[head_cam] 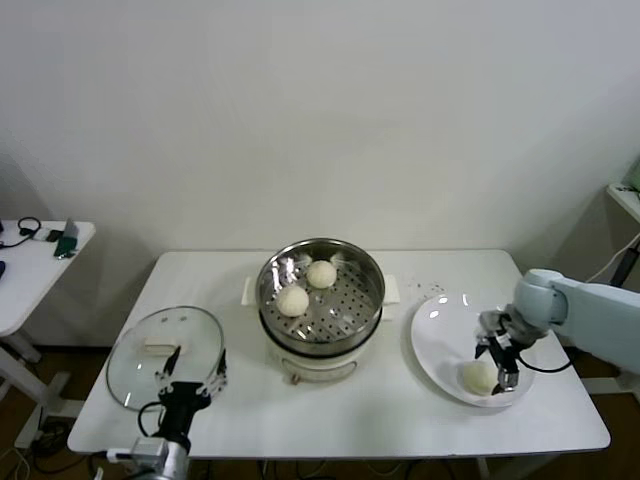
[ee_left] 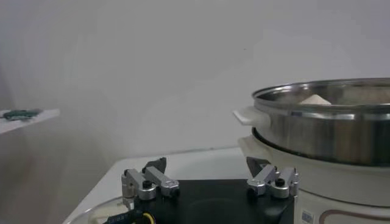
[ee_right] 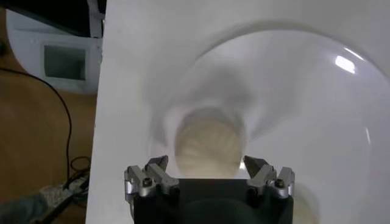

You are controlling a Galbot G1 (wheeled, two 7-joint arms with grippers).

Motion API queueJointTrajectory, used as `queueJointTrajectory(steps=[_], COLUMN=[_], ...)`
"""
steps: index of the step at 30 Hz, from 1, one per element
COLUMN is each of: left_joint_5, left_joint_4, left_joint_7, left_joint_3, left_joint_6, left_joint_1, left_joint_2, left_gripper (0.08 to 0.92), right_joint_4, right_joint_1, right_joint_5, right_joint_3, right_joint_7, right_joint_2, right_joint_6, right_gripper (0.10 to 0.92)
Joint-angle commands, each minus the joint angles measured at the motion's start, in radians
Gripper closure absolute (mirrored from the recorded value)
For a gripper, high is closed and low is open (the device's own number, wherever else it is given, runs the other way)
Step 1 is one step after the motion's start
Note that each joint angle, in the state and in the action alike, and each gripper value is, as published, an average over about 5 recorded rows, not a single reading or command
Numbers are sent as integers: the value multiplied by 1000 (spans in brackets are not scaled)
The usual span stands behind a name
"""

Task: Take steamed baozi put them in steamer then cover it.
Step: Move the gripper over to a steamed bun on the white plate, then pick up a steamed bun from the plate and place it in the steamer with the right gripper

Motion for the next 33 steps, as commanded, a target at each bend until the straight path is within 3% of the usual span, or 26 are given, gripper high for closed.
queueJointTrajectory(steps=[1, 6, 12, 22, 33], left_joint_5=[2, 3, 3, 2, -6], left_joint_4=[2, 2, 0, -4, -10], left_joint_7=[0, 0, 0, 0, 4], left_joint_3=[1, 0, -1, 0, 0], left_joint_6=[0, -1, 0, -3, -9], left_joint_1=[1, 1, 1, 6, 14], left_joint_2=[-2, -1, -2, -3, -1], left_gripper=[177, 177, 177, 177, 177], right_joint_4=[-43, -51, -51, -42, 22], right_joint_1=[-67, -70, -63, 80, 662], right_joint_5=[-31, -31, -26, 7, 40], right_joint_3=[55, 59, 58, -20, -383], right_joint_7=[-3, -10, -18, -31, -118], right_joint_2=[18, 29, 30, 35, 218], right_joint_6=[4, 8, 9, 39, 347], right_gripper=[203, 223, 309, 325, 320])
